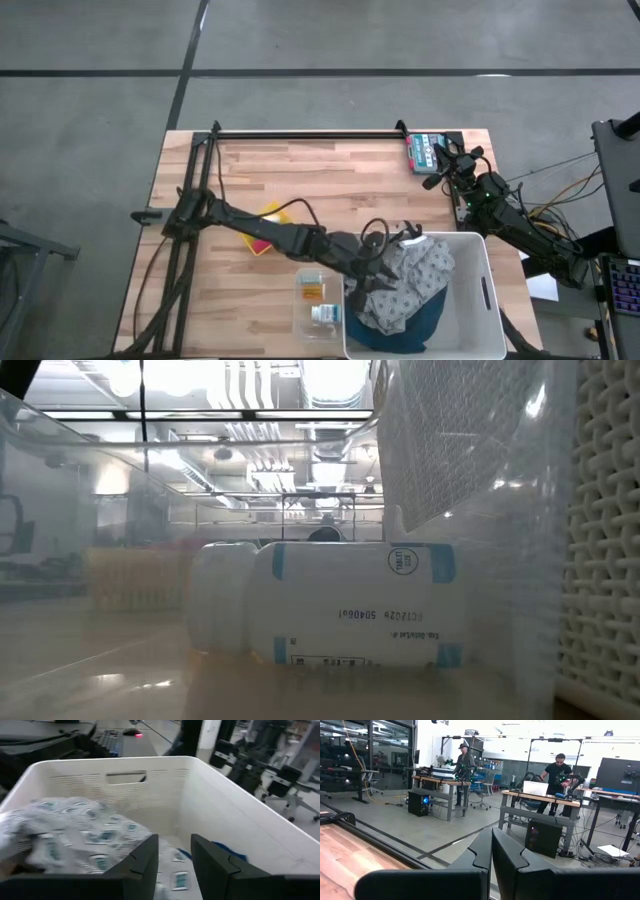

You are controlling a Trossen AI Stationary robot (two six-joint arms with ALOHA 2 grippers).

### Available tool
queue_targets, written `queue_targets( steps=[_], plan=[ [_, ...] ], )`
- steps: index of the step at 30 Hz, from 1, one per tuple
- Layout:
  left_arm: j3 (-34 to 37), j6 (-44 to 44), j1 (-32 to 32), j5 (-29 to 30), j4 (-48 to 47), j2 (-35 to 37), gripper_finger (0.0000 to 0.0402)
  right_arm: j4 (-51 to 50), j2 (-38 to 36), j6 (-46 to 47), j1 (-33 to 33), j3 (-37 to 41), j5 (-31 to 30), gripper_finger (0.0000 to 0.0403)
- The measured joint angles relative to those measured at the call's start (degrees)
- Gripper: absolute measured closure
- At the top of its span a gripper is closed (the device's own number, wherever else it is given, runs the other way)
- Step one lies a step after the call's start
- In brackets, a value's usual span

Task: Pick & Place Medicine items
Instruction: Return to Home Position

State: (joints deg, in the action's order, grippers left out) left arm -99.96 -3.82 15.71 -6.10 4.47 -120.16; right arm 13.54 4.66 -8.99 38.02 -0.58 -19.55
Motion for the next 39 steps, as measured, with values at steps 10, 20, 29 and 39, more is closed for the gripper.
queue_targets(
  steps=[10,20,29,39],
  plan=[
    [-0.01,5.52,1.35,-0.17,-5.43,5.92,0.0283,0.0,0.0,0.0,0.01,0.0,0.0,0.0394],
    [-0.21,14.25,1.06,-0.84,-10.47,10.95,0.0283,0.0,0.02,-0.01,0.01,0.0,0.01,0.0394],
    [-0.14,8.99,0.9,-1.14,-18.86,17.21,0.0283,0.0,0.01,0.0,0.02,0.0,0.01,0.0394],
    [-0.14,13.15,0.39,-5.6,-18.69,18.32,0.0283,0.0,0.01,0.0,0.02,0.0,0.0,0.0394]
  ],
)
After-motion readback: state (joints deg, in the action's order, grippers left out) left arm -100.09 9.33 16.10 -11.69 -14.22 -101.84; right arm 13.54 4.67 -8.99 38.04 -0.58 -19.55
